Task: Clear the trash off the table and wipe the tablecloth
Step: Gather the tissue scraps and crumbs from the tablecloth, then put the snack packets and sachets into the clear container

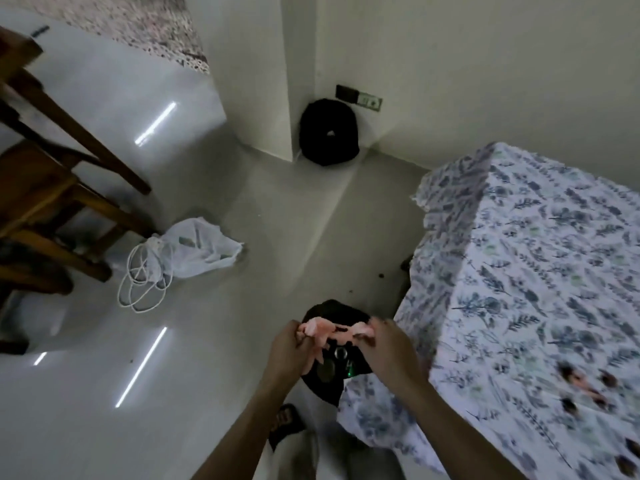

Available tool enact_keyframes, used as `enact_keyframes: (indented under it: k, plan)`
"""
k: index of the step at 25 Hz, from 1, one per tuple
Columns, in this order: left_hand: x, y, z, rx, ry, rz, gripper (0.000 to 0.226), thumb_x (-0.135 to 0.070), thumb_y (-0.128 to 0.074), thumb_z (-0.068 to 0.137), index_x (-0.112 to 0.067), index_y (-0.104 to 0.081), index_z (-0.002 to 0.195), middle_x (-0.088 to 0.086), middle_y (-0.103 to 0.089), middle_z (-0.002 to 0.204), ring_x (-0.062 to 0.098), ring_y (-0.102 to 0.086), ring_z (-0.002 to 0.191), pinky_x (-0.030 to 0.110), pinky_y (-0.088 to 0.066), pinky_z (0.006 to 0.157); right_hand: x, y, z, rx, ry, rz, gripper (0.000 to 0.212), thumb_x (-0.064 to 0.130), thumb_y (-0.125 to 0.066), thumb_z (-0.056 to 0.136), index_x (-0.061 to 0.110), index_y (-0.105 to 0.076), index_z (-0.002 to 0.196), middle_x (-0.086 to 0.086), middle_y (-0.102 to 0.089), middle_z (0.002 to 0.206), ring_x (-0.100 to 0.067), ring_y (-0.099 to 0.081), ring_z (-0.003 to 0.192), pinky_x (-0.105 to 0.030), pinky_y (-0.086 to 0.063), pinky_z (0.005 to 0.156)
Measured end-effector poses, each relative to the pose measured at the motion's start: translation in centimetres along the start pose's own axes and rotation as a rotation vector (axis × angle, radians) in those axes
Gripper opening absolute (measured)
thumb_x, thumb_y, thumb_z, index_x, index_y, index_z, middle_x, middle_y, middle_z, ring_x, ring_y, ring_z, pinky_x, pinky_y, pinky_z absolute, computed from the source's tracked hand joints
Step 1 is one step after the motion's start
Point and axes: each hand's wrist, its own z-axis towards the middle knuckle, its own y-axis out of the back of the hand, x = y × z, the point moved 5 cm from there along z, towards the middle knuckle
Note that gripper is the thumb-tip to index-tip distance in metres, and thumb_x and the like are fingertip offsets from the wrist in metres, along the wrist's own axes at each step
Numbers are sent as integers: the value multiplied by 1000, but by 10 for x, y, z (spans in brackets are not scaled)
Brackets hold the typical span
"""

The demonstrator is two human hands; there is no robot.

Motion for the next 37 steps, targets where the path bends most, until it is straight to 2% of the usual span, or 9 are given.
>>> enact_keyframes:
  k: [4, 7, 12, 15, 21, 25, 28, 31, 37]
  plan:
    - [49, -42, 44, 81, 48, -39, 6, -17, -57, 88, -14, -53, 91, 2, -58, 84, 15, -53, 72, 21, -39, 57, -27, -70, 40, 61, -131, 22, 26, 31, -56, 89, 13, -52, 108, -8, -60, 106, -25, -59, 93, -33, -45, 70]
    - [101, -88, 90, 150, 39, 2, 22, -19, -61, 87, -9, -57, 106, 3, -64, 95, 14, -58, 80, 14, -41, 59, -60, -133, 78, 103, -196, 16, 31, 30, -54, 90, 15, -51, 116, -8, -61, 112, -25, -59, 97, -34, -49, 75]
    - [195, -151, 157, 244, 18, 221, 25, -17, -58, 87, -7, -64, 108, 11, -69, 103, 25, -65, 94, 30, -47, 74, -107, -211, 118, 208, -220, -141, 30, 22, -50, 93, 12, -45, 121, -12, -54, 114, -29, -57, 98, -34, -43, 69]
    - [209, -144, 155, 222, 40, 293, 18, -10, -51, 89, -5, -66, 98, 13, -70, 98, 27, -65, 90, 31, -47, 71, -101, -205, 114, 174, -164, -189, 26, 23, -48, 95, 10, -47, 117, -13, -54, 112, -30, -57, 97, -31, -38, 65]
    - [84, -72, 85, 228, -132, 396, 20, -11, -48, 90, -3, -63, 100, 15, -69, 101, 31, -64, 92, 36, -48, 78, -41, -84, 56, -17, -65, -85, 23, 26, -48, 93, 11, -52, 111, -10, -57, 112, -27, -58, 99, -40, -51, 80]
    - [-47, -53, 21, 223, -397, 380, 18, -12, -50, 91, -2, -62, 99, 17, -68, 98, 32, -62, 92, 34, -45, 77, -28, 22, -19, -261, -100, 41, 20, 26, -48, 93, 11, -53, 105, -11, -56, 106, -30, -57, 93, -39, -50, 73]
    - [-125, -82, -36, 354, -567, 313, 12, -10, -52, 92, -4, -61, 89, 16, -64, 86, 29, -59, 79, 34, -43, 74, -55, 72, -81, -426, -111, 106, 18, 22, -50, 92, 9, -56, 104, -12, -56, 103, -29, -58, 89, -37, -48, 70]
    - [-171, -133, -86, 490, -680, 270, 19, -11, -55, 89, -22, -57, 74, 6, -61, 77, 23, -58, 73, 44, -50, 78, -107, 103, -135, -477, -183, 100, 20, 22, -52, 92, 9, -58, 107, -12, -56, 106, -29, -59, 93, -38, -49, 75]
    - [-230, -268, -202, 698, -856, 457, 16, -19, -51, 94, -8, -63, 98, 9, -66, 95, 23, -61, 84, 34, -48, 78, -250, 165, -256, -701, -391, 143, 20, 21, -56, 91, 8, -59, 106, -11, -58, 105, -30, -60, 93, -38, -48, 74]
